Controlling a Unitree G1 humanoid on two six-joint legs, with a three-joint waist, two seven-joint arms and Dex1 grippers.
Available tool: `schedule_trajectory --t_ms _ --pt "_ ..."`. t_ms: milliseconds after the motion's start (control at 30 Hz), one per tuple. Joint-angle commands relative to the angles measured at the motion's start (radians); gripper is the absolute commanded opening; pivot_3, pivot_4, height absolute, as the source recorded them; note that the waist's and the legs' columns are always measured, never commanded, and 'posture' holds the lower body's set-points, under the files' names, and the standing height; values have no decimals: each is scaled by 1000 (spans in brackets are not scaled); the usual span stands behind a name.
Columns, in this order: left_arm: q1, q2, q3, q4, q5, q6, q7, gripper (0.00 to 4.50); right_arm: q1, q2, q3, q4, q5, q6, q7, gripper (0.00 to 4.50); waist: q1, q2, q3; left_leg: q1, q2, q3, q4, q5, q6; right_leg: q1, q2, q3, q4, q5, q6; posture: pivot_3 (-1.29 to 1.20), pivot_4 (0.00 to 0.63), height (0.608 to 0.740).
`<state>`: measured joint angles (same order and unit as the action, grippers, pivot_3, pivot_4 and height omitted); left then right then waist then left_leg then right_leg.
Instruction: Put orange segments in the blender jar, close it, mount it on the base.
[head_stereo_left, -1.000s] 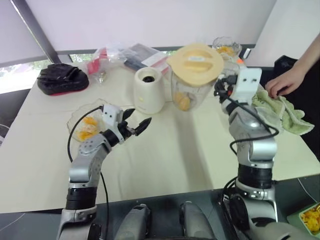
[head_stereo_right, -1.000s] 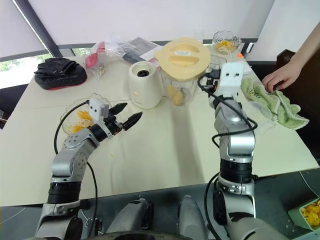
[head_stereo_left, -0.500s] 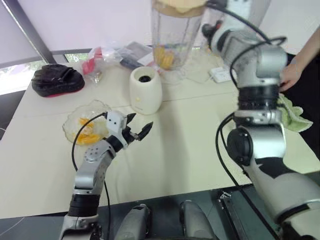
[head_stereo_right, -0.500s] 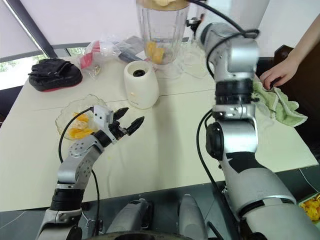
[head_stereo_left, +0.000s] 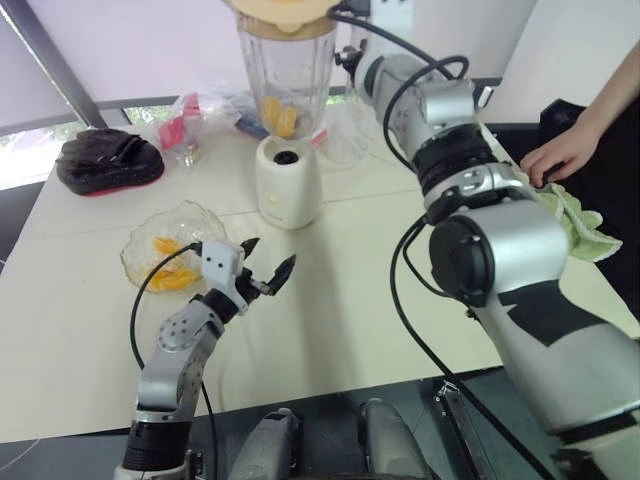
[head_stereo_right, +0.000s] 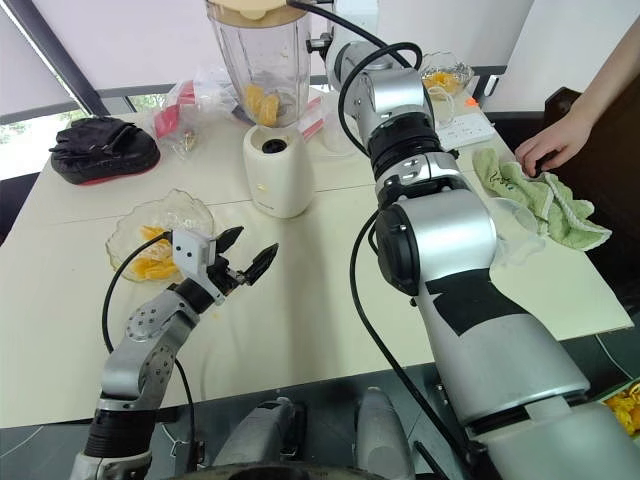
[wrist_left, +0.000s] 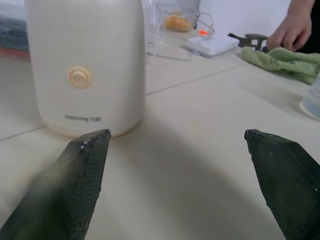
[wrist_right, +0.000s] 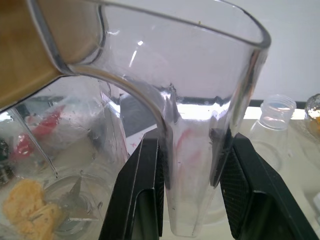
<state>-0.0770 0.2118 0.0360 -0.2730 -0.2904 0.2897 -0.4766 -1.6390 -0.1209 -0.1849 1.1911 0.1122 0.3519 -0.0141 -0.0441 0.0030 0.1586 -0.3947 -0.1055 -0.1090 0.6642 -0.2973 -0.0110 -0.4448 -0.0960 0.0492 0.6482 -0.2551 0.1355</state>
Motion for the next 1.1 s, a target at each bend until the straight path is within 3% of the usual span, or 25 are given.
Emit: schedule_trajectory --t_ms 33,667,1100 --pt "18 4 -8 -62 25 -39 30 4469 -78 18 -19 -5 15 -73 -3 954 -1 0 0 0 0 0 0 0 0 0 0 0 0 0 0 0 150 740" --pt "87 27 -9 -120 44 -55 83 4469 -40 85 26 29 -28 -84 37 954 -18 0 0 0 0 0 0 0 0 0 0 0 0 0 0 0 150 740" --pt "65 35 -30 -89 48 -58 75 4469 -12 49 42 19 -50 -51 18 954 -24 0 0 1 0 0 0 0 0 0 0 0 1 0 0 0 150 740"
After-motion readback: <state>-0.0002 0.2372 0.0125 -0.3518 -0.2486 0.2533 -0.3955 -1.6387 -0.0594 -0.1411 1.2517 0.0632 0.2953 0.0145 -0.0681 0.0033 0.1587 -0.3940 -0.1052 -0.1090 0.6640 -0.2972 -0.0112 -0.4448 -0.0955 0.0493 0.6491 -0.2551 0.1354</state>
